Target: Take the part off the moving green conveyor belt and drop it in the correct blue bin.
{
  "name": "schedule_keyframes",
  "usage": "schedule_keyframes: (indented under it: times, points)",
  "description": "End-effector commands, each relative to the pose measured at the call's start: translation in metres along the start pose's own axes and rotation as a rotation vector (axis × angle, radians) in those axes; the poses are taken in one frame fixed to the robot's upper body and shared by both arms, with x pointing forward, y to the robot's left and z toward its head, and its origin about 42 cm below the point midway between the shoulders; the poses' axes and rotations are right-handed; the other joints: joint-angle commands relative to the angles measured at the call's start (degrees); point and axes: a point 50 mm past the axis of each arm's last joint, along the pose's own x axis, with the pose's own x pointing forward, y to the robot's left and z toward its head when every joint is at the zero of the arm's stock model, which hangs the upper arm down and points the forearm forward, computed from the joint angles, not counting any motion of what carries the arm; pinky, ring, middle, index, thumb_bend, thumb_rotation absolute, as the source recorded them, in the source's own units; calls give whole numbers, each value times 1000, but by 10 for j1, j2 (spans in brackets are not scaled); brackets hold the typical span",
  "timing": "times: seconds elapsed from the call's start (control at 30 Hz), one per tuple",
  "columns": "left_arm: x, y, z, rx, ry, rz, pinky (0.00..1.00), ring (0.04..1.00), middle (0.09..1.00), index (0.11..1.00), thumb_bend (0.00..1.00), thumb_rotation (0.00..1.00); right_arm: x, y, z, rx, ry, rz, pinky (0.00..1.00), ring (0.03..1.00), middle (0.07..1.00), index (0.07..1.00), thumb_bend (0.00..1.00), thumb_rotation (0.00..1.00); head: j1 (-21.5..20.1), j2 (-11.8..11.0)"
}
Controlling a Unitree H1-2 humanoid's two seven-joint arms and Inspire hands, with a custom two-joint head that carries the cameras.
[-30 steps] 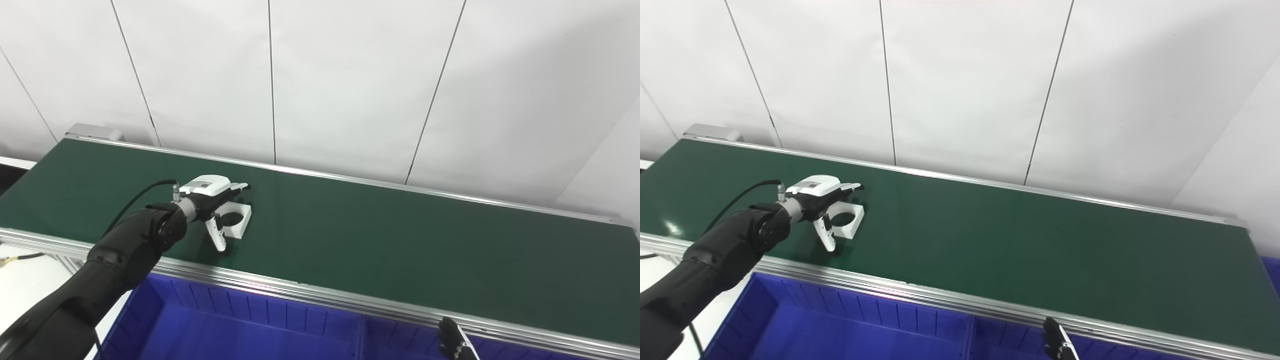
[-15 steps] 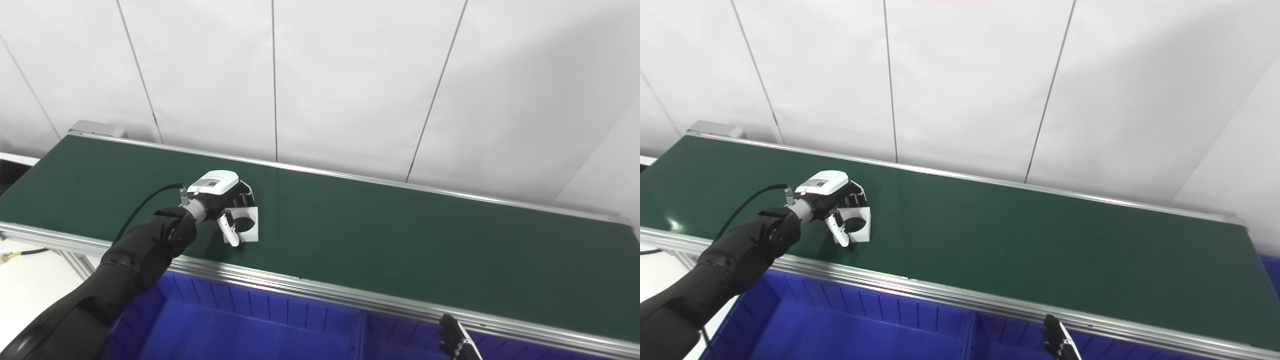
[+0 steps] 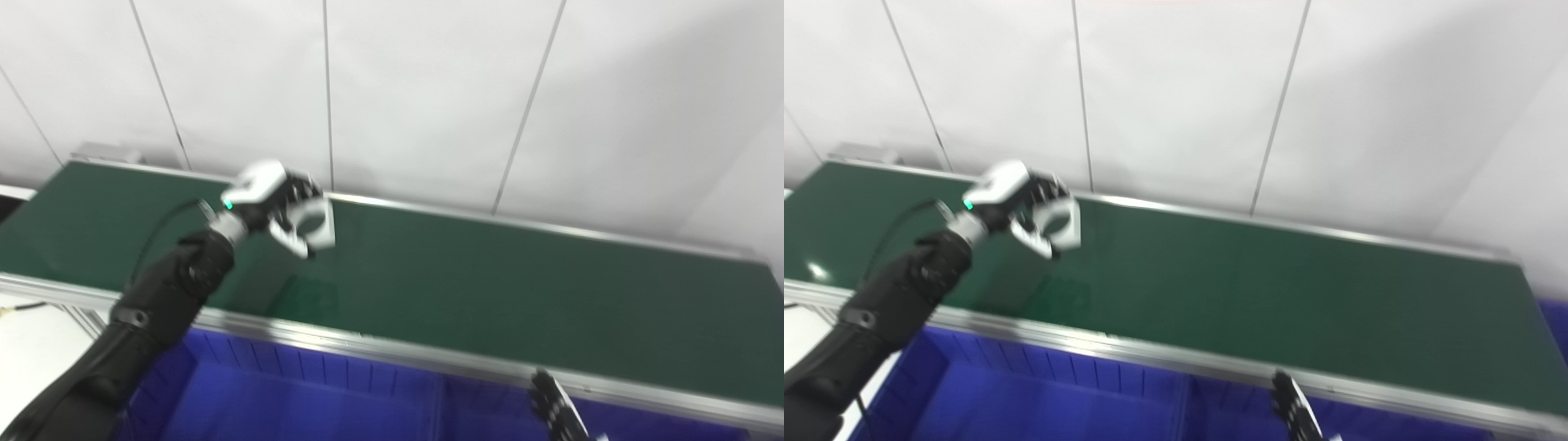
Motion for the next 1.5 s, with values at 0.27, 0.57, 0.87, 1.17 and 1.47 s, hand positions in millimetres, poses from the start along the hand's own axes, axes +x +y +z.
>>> schedule_keyframes:
  times: [0.27, 0.57, 0.87, 1.17, 1.47]
  points:
    - [-49, -30, 45, -338, -214, 127, 440, 463, 513, 458, 500, 0, 12, 22, 26, -48, -92, -22, 873, 891, 891, 924, 934, 445, -62, 42]
    - [-105, -66, 76, -404, -249, 83, 426, 473, 502, 456, 500, 0, 13, 28, 33, -42, -89, -24, 879, 884, 891, 917, 935, 425, -78, 55]
    - [-151, -115, 63, -405, -193, -75, 390, 438, 513, 483, 499, 0, 8, 27, 33, -57, -78, -21, 869, 880, 889, 915, 936, 426, -72, 46]
    - [-179, -156, 54, -306, -77, -301, 421, 420, 501, 505, 498, 0, 4, 24, 32, -62, -66, -22, 870, 891, 894, 924, 934, 434, -56, 36]
    - [-174, -178, 54, -218, 22, -424, 452, 412, 490, 526, 498, 0, 3, 23, 31, -58, -63, -21, 881, 904, 898, 927, 931, 428, -50, 32]
